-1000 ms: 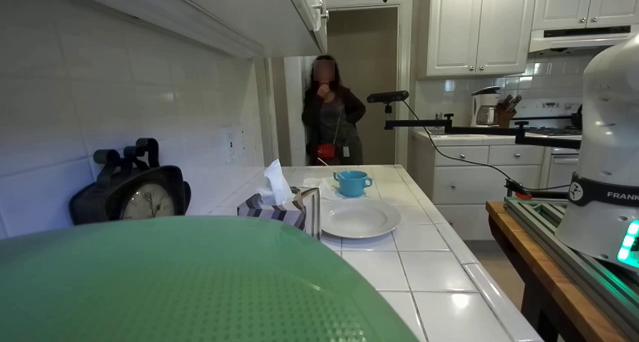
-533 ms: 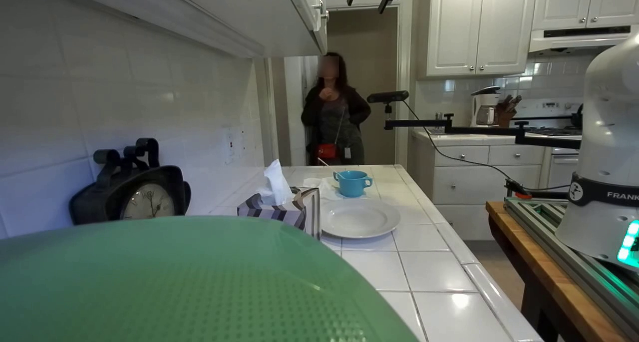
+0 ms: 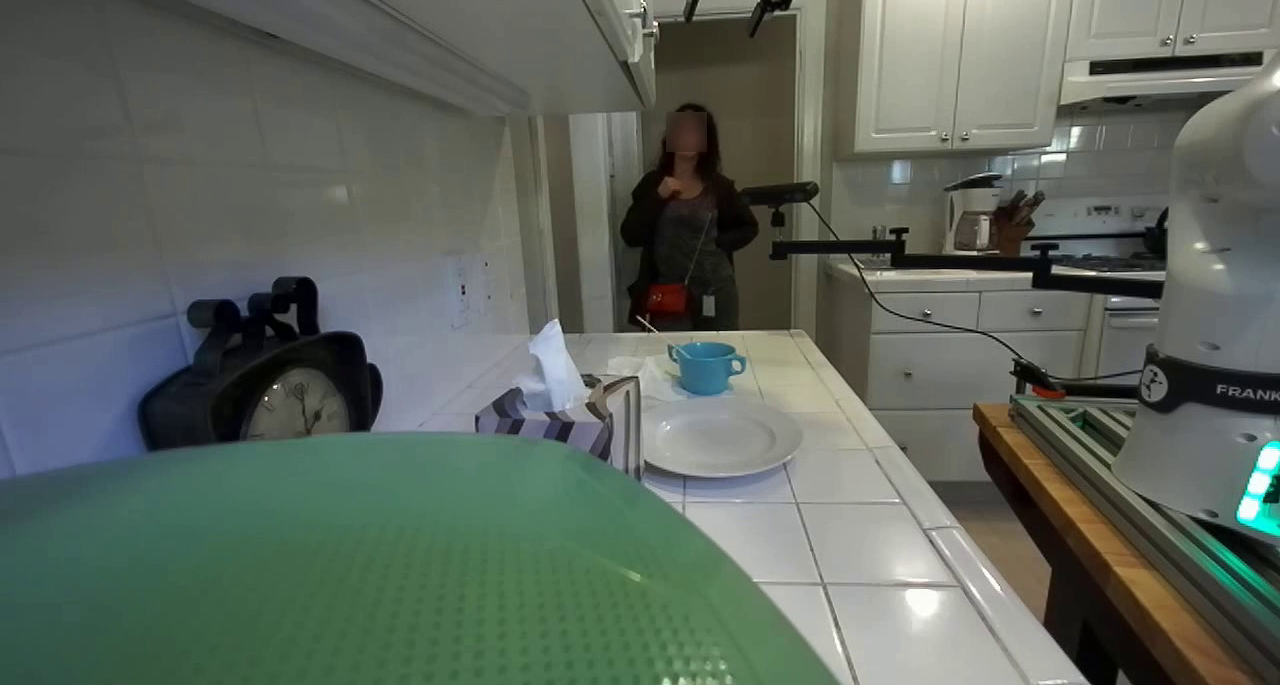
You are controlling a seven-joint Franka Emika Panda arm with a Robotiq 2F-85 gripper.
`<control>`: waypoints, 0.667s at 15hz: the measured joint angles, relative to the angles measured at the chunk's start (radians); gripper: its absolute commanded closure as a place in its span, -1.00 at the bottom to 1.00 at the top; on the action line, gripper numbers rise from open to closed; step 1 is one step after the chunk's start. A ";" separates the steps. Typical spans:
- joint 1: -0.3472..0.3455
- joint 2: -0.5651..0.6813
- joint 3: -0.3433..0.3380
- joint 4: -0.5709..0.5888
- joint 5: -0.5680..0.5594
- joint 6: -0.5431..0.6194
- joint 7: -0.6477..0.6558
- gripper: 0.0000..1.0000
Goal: Open the cabinet's right door
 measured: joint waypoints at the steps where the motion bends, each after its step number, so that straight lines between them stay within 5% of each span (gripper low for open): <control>1: 0.000 0.008 0.002 0.003 -0.018 0.000 0.017 -1.00; 10: 0.025 0.054 0.003 0.030 -0.104 -0.002 0.093 -1.00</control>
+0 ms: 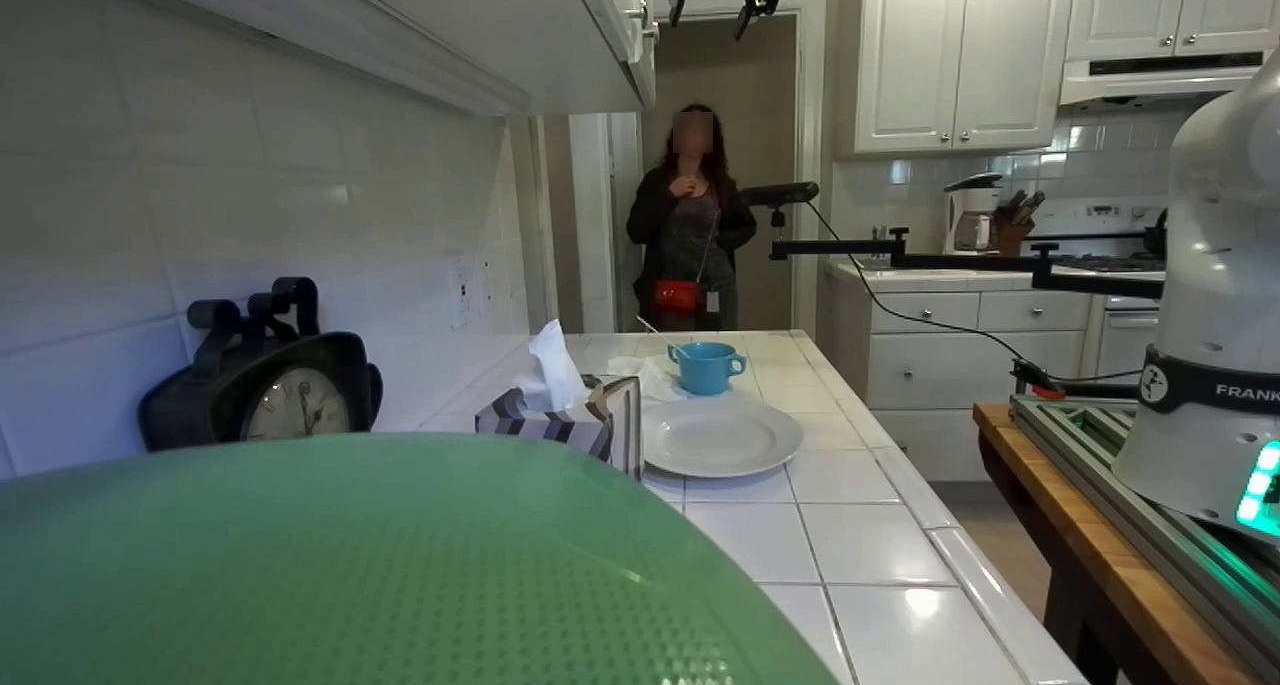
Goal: Open the cabinet's right door
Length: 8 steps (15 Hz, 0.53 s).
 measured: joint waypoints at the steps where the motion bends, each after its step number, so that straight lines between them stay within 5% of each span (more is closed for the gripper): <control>1: 0.000 0.000 -0.001 0.000 0.000 0.000 0.000 -1.00; 8: 0.018 0.001 -0.016 0.001 -0.001 -0.001 0.000 -1.00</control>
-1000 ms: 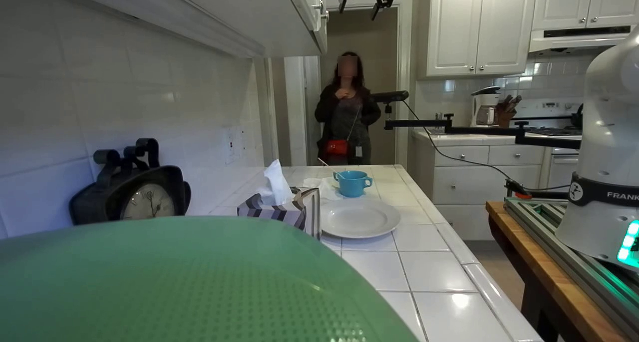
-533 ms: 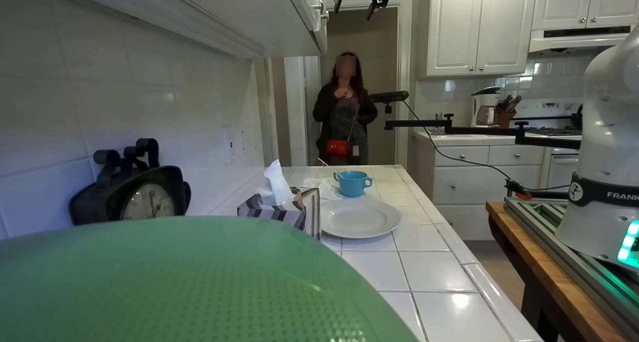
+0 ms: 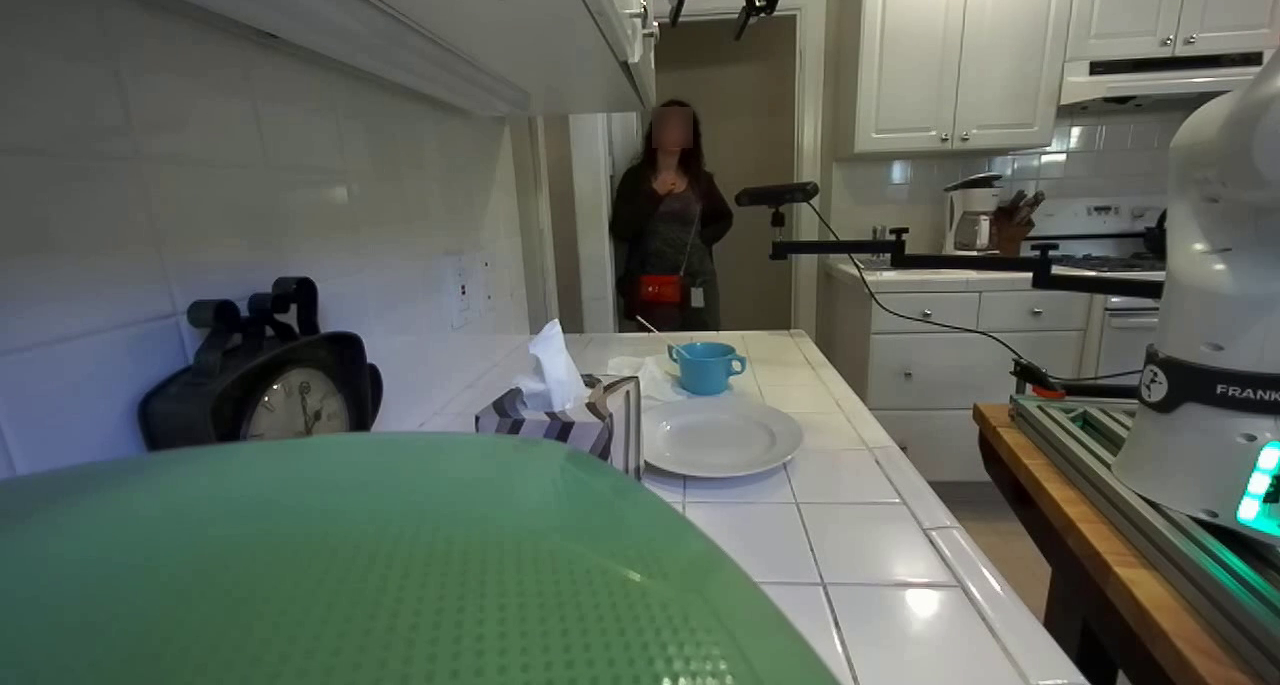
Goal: Open the cabinet's right door
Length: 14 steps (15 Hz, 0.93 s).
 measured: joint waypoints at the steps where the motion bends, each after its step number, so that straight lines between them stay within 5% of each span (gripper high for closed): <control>1: 0.004 0.000 -0.006 0.001 -0.001 0.003 0.000 -1.00; 14: 0.030 0.020 -0.009 0.032 -0.064 0.030 0.051 -1.00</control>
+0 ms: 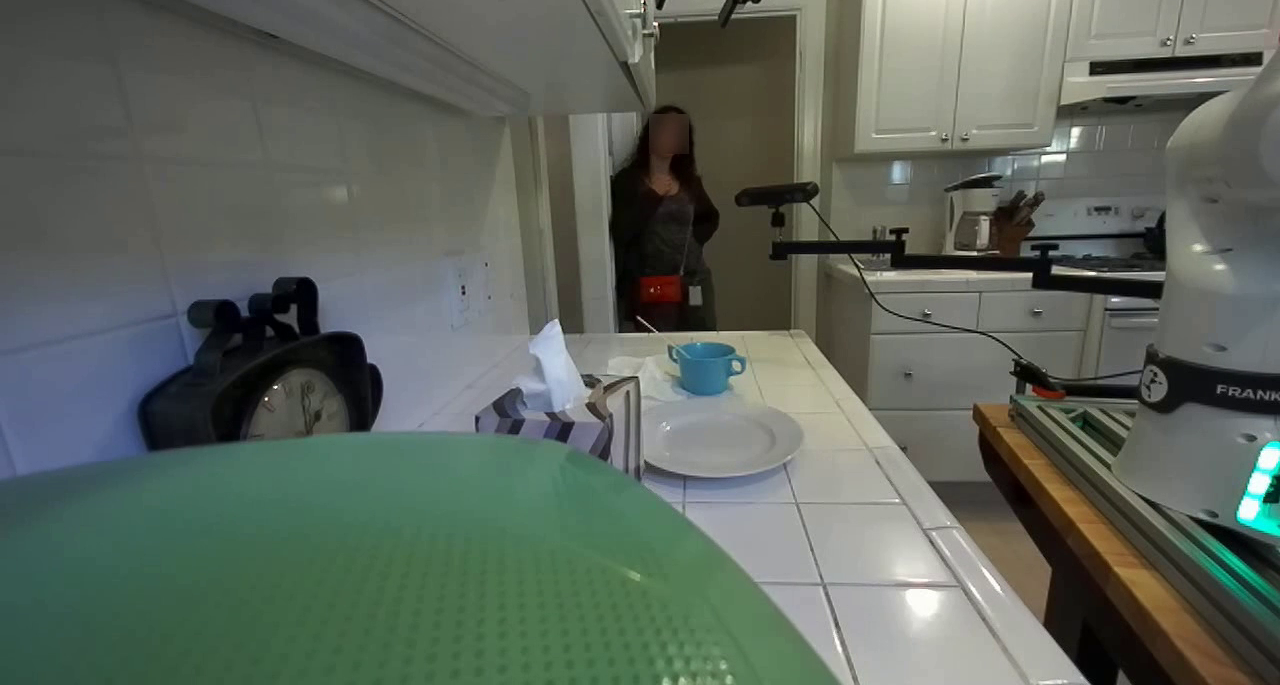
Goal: Open the cabinet's right door
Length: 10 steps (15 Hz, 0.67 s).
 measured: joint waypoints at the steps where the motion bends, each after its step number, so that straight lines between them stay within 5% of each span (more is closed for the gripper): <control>1: 0.001 0.004 0.004 0.002 -0.014 0.000 0.014 -1.00; 10: 0.017 0.038 0.001 0.004 -0.106 -0.018 0.095 -1.00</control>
